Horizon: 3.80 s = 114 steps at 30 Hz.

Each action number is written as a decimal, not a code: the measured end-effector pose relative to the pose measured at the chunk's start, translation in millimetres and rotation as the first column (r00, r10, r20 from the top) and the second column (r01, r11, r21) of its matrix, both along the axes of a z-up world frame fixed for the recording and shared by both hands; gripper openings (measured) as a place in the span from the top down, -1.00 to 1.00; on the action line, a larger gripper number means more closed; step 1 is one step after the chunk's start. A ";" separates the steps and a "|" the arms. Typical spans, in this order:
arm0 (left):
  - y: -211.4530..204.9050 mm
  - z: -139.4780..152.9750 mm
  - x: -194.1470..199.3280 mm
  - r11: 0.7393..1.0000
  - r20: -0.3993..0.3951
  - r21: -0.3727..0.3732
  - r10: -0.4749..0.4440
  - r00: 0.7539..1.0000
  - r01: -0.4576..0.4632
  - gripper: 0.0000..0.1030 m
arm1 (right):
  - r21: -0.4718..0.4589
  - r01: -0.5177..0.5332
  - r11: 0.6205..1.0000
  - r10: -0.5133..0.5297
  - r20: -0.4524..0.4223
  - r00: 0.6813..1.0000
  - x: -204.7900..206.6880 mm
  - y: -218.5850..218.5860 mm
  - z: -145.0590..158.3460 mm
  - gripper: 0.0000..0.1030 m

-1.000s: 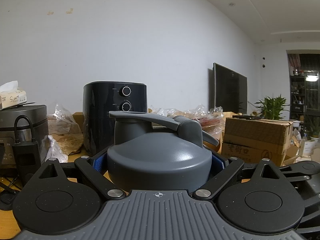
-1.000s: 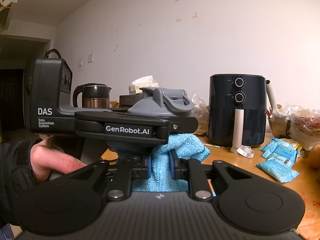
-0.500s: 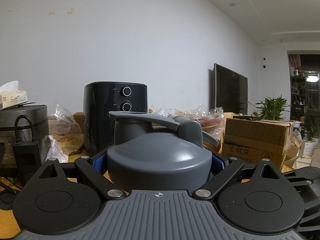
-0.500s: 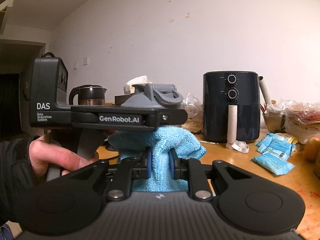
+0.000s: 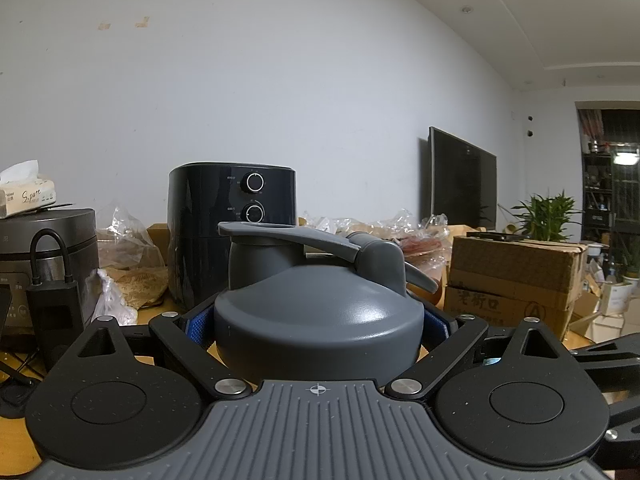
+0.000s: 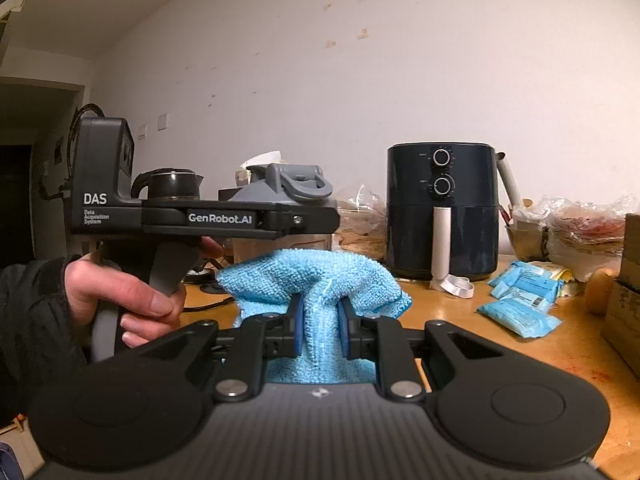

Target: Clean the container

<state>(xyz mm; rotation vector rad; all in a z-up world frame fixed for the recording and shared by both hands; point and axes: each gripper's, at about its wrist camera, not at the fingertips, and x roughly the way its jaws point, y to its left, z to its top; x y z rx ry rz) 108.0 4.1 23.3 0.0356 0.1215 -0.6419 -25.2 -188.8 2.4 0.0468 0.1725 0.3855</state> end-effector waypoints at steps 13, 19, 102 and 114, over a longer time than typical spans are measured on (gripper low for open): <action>-0.1 -0.1 -0.6 1.000 0.000 -0.002 0.006 1.000 -0.006 -0.86 | 0.008 0.014 1.000 -0.014 -0.013 1.000 -7.0 -12.4 -4.1 0.76; -0.2 -0.1 0.7 1.000 -0.019 -0.014 0.011 1.000 -0.011 -0.86 | 0.012 0.020 1.000 -0.020 -0.017 1.000 -8.0 -16.5 -5.6 0.76; -121.7 11.3 -30.5 0.590 0.117 0.042 0.798 0.591 -0.806 -1.00 | 0.062 0.111 0.992 -0.109 -0.037 0.993 -10.0 -53.8 -11.2 0.74; -123.1 12.2 -23.7 0.555 0.096 0.032 0.826 0.555 -0.831 -1.00 | 0.067 0.122 0.990 -0.119 -0.042 0.992 -13.9 -59.6 -13.6 0.74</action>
